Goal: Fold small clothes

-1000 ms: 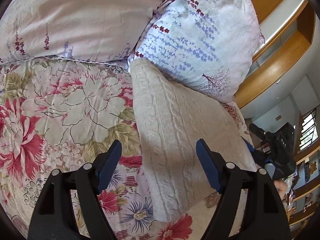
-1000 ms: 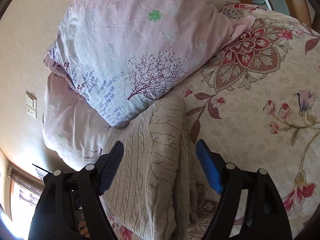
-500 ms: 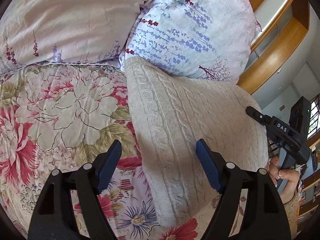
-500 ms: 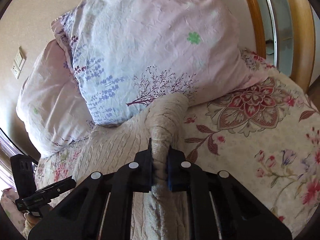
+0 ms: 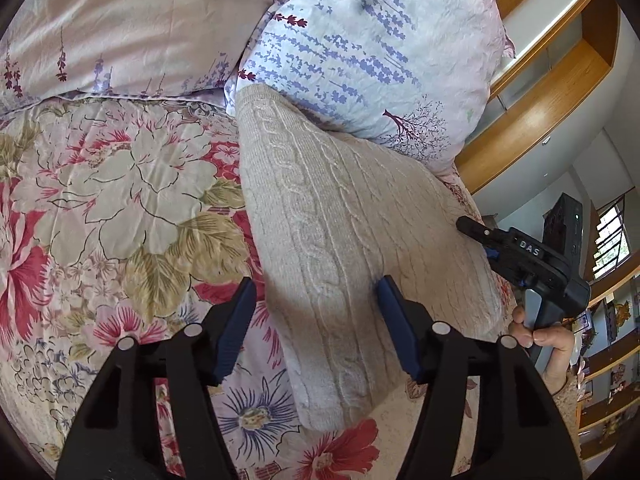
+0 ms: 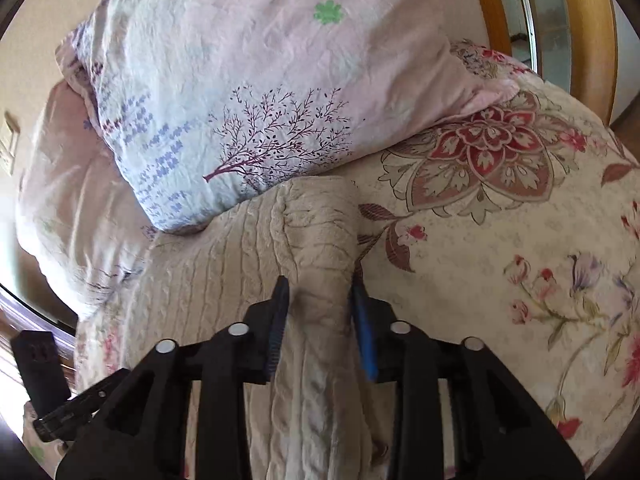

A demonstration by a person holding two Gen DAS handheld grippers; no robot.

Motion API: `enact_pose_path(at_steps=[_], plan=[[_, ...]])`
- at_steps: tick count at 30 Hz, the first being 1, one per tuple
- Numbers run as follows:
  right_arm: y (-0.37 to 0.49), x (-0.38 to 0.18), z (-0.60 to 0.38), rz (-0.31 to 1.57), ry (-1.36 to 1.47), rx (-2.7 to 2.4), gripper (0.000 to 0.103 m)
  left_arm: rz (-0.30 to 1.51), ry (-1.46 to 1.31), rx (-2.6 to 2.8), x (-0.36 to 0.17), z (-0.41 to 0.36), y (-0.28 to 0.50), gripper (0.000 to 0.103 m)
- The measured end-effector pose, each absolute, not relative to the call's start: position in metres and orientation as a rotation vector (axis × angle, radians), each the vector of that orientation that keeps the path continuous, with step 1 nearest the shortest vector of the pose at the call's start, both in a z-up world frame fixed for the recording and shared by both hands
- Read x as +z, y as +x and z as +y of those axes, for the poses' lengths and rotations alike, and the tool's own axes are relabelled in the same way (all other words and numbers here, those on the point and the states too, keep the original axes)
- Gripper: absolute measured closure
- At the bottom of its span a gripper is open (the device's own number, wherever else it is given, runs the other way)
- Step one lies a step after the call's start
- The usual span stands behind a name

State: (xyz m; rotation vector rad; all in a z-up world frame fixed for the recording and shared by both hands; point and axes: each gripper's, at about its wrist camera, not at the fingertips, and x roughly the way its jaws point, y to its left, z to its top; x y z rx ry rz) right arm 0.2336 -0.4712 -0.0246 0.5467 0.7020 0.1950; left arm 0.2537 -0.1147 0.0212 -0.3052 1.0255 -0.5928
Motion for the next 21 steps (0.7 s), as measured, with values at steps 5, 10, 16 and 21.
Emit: enact_pose_path(at_steps=[5, 10, 16, 21], plan=[[0.188, -0.039, -0.486, 0.706, 0.624, 0.266, 0.065, 1.055, -0.338, -0.604, 0.02, -0.108, 0.243, 0.047], [0.165, -0.057, -0.482, 0.724, 0.647, 0.314, 0.087, 1.069, -0.347, -0.61, 0.017, -0.11, 0.235, 0.06], [0.152, -0.03, -0.474, 0.609, 0.541, 0.272, 0.092, 1.043, -0.319, -0.601, 0.021, -0.113, 0.229, 0.079], [0.156, -0.043, -0.465, 0.693, 0.439, 0.19, 0.092, 1.041, -0.28, -0.581, 0.018, -0.114, 0.225, 0.08]])
